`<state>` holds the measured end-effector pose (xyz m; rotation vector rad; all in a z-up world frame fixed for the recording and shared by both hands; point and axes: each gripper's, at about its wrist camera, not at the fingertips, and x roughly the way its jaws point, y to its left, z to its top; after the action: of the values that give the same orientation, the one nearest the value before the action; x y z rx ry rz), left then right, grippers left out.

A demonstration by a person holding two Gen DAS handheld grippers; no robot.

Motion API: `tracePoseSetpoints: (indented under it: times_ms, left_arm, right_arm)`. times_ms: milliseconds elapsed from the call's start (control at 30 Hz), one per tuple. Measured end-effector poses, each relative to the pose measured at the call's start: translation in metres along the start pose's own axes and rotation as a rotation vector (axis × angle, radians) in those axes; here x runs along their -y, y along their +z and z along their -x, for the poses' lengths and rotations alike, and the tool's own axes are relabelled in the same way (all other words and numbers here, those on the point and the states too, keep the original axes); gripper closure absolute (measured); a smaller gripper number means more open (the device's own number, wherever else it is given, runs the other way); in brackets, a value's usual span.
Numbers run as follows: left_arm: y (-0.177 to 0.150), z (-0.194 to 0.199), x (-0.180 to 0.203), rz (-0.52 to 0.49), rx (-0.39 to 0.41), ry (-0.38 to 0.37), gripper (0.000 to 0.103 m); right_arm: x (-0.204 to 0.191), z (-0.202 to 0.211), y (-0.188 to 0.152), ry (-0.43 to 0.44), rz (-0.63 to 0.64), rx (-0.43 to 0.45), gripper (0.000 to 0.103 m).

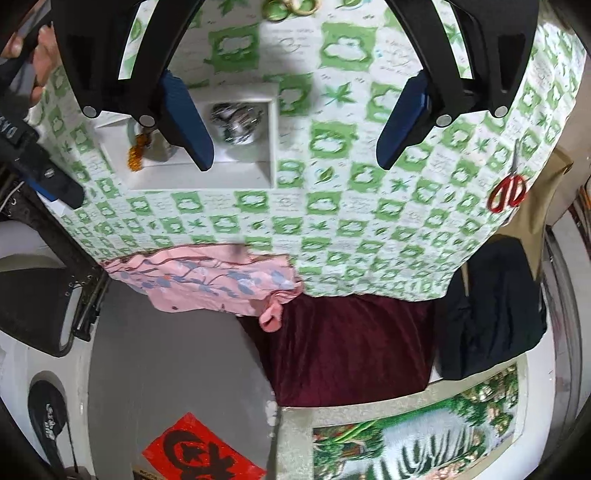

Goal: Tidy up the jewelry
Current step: 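Withdraw both tools from the box toward the gold rings on the cloth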

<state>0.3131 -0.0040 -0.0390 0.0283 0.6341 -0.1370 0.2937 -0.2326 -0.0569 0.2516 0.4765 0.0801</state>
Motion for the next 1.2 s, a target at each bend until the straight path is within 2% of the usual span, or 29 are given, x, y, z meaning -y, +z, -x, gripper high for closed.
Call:
tracePoseSetpoints:
  times_ms: [233, 467, 600, 767, 933, 1033, 1200]
  left_arm:
    - [-0.013, -0.002, -0.032, 0.063, -0.035, 0.045, 0.014]
    - [-0.019, 0.003, -0.076, 0.187, -0.041, 0.05, 0.011]
    - [-0.03, 0.006, -0.098, 0.229, -0.06, 0.07, 0.01]
    - [-0.044, 0.008, -0.104, 0.2, -0.099, 0.119, 0.01]
    - [-0.047, 0.009, -0.109, 0.213, -0.121, 0.14, 0.01]
    - [-0.047, 0.007, -0.116, 0.247, -0.136, 0.137, 0.01]
    - [-0.048, 0.008, -0.119, 0.264, -0.144, 0.14, 0.01]
  right_arm:
    - [-0.006, 0.0, -0.014, 0.014, 0.004, -0.028, 0.007]
    - [-0.012, 0.005, -0.026, -0.004, 0.037, -0.038, 0.007]
    - [-0.022, 0.002, -0.037, 0.057, 0.064, -0.082, 0.007]
    - [-0.054, 0.004, -0.053, 0.124, 0.187, -0.126, 0.007]
    - [-0.086, 0.0, -0.07, 0.197, 0.264, -0.222, 0.007]
    - [-0.104, -0.011, -0.081, 0.178, 0.314, -0.293, 0.008]
    - [-0.121, -0.031, -0.092, 0.132, 0.372, -0.365, 0.013]
